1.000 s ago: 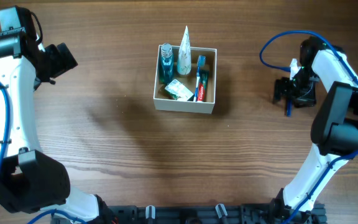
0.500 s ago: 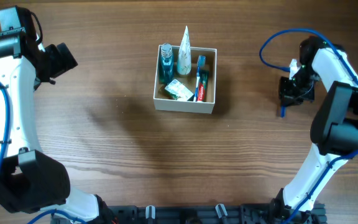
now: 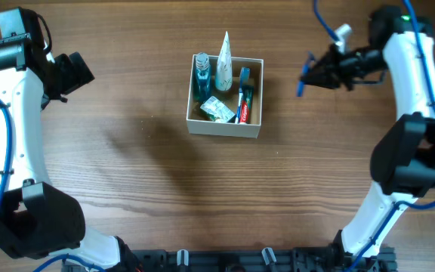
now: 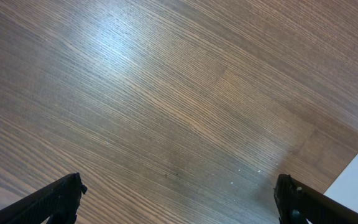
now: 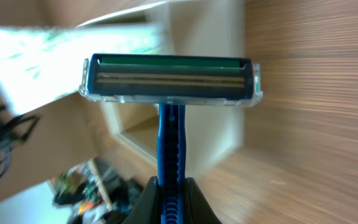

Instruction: Pack container

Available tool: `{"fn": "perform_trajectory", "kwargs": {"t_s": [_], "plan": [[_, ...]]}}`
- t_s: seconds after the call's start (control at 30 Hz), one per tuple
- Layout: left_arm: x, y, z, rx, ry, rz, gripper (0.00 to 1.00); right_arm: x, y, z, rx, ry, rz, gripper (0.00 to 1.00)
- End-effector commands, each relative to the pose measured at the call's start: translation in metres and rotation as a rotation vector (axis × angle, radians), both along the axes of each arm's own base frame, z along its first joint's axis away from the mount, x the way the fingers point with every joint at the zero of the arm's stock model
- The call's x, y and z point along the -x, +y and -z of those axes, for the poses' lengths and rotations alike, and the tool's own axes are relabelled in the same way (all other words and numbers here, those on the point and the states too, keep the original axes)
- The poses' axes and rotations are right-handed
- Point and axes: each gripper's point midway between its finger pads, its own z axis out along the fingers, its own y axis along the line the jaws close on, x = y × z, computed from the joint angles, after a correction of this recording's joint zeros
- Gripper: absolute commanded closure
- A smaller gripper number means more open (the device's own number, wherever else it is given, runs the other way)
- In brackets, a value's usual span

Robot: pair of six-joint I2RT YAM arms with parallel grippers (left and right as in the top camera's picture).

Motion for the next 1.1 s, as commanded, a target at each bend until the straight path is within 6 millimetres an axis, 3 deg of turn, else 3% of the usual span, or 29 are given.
{"fn": "perform_trajectory", "kwargs": {"t_s": [0.0, 0.17, 0.2, 0.23, 0.27, 0.33, 0.43, 0.53, 0.63, 0.73, 0.83, 0.9, 1.07], "plan": [[-0.001, 0.002, -0.001, -0.002, -0.004, -0.009, 0.0, 0.006, 0.065, -0.044, -0.148, -0.003, -0.033, 0.96], [-0.001, 0.002, -0.001, -0.002, -0.005, -0.009, 0.0, 0.01, 0.102, -0.029, -0.04, 0.01, -0.066, 0.91], [-0.001, 0.002, -0.001, -0.002, -0.004, -0.009, 0.0, 0.012, 0.106, -0.024, -0.001, 0.027, -0.06, 0.85], [-0.001, 0.002, -0.001, -0.002, -0.005, -0.008, 0.0, 0.013, 0.107, -0.019, 0.036, 0.039, -0.049, 0.67], [-0.001, 0.002, -0.001, -0.002, -0.004, -0.009, 0.0, 0.013, 0.107, -0.017, 0.06, 0.047, -0.04, 0.56], [-0.001, 0.002, -0.001, -0.002, -0.005, -0.009, 0.0, 0.013, 0.104, -0.011, 0.106, 0.059, -0.018, 0.34], [-0.001, 0.002, -0.001, -0.002, -0.005, -0.009, 0.0, 0.01, 0.095, -0.006, 0.155, 0.052, 0.0, 0.18], [-0.001, 0.002, -0.001, -0.002, -0.005, -0.009, 0.0, 0.006, 0.08, 0.0, 0.21, 0.052, 0.025, 0.09], [-0.001, 0.002, -0.001, -0.002, -0.005, -0.009, 0.0, 0.01, 0.057, 0.002, 0.266, 0.088, 0.062, 0.08], [-0.001, 0.002, -0.001, -0.002, -0.005, -0.009, 0.0, 0.018, 0.015, -0.013, 0.378, 0.095, 0.137, 0.08], [-0.001, 0.002, -0.001, -0.002, -0.005, -0.008, 0.0, 0.026, -0.016, -0.043, 0.473, 0.022, 0.208, 0.06], [-0.001, 0.002, -0.001, -0.002, -0.004, -0.009, 0.0, 0.035, -0.031, -0.071, 0.519, -0.056, 0.256, 0.0], [-0.001, 0.002, -0.001, -0.002, -0.005, -0.009, 0.0, 0.068, -0.053, -0.131, 0.583, -0.194, 0.398, 0.0]]}}
